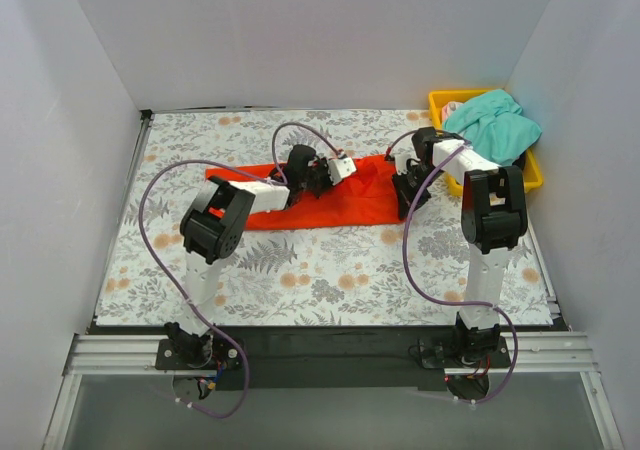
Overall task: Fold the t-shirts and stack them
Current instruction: Fold the tshirt
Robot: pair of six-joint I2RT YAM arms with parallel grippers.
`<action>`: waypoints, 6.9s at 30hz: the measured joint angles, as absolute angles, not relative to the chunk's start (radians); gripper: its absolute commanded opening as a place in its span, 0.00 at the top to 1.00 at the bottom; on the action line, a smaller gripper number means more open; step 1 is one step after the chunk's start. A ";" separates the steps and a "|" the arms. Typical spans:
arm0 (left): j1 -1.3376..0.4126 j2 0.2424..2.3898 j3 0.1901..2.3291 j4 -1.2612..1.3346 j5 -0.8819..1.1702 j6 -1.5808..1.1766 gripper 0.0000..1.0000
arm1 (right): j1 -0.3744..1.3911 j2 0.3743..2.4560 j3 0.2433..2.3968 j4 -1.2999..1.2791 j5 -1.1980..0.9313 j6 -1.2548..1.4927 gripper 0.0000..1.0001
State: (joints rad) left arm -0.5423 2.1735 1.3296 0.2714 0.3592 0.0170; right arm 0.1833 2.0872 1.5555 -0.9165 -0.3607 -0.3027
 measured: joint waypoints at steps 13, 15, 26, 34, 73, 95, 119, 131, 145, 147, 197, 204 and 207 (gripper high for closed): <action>-0.292 2.150 1.823 -0.344 0.439 -0.376 0.65 | 0.200 2.050 1.647 -0.926 -0.341 -0.313 0.94; -0.242 2.097 1.767 -0.442 0.470 -0.365 0.64 | 0.216 2.055 1.697 -0.938 -0.341 -0.313 0.94; -0.070 2.000 1.646 -0.896 0.710 -0.291 0.53 | 0.318 2.358 2.170 -0.893 -0.338 -0.288 0.99; -0.027 1.930 1.592 -1.007 0.693 -0.195 0.50 | 0.324 2.495 2.247 -0.856 -0.255 -0.287 0.99; -0.373 1.794 1.150 -0.966 0.117 0.344 0.98 | 0.183 1.952 1.729 -0.888 -0.328 -0.344 0.79; -0.324 2.122 1.990 -1.066 0.450 -0.183 0.63 | 0.265 1.981 1.598 -0.923 -0.205 -0.305 0.96; 0.003 2.136 1.621 -0.953 0.426 -0.384 0.66 | 0.448 2.557 2.321 -0.676 0.120 -0.356 0.84; -0.150 1.943 1.327 -0.929 0.303 -0.268 0.69 | 0.405 2.430 2.164 -0.419 0.189 -0.378 0.79; -0.373 1.907 1.287 -1.002 0.392 -0.277 0.68 | 0.238 2.143 2.043 -0.593 -0.001 -0.384 0.83; -0.368 1.906 1.303 -1.021 0.431 -0.280 0.68 | 0.257 2.143 2.031 -0.622 -0.054 -0.377 0.85; -0.138 1.621 1.423 -0.776 0.556 -0.243 0.06 | 0.455 2.090 1.956 -0.678 -0.494 -0.252 0.42; -0.138 1.374 1.280 -0.710 0.667 -0.175 0.05 | 0.492 1.652 1.567 -0.681 -0.479 -0.500 0.76; -0.139 1.341 1.213 -0.716 0.679 -0.165 0.05 | 0.539 1.617 1.361 -0.711 -0.441 -0.549 0.79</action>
State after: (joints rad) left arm -0.1394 1.3411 1.2125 -0.7158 0.6792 -0.1654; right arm 0.5392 1.6165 1.3613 -0.7109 -0.4408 -0.5488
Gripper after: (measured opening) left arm 0.953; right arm 0.234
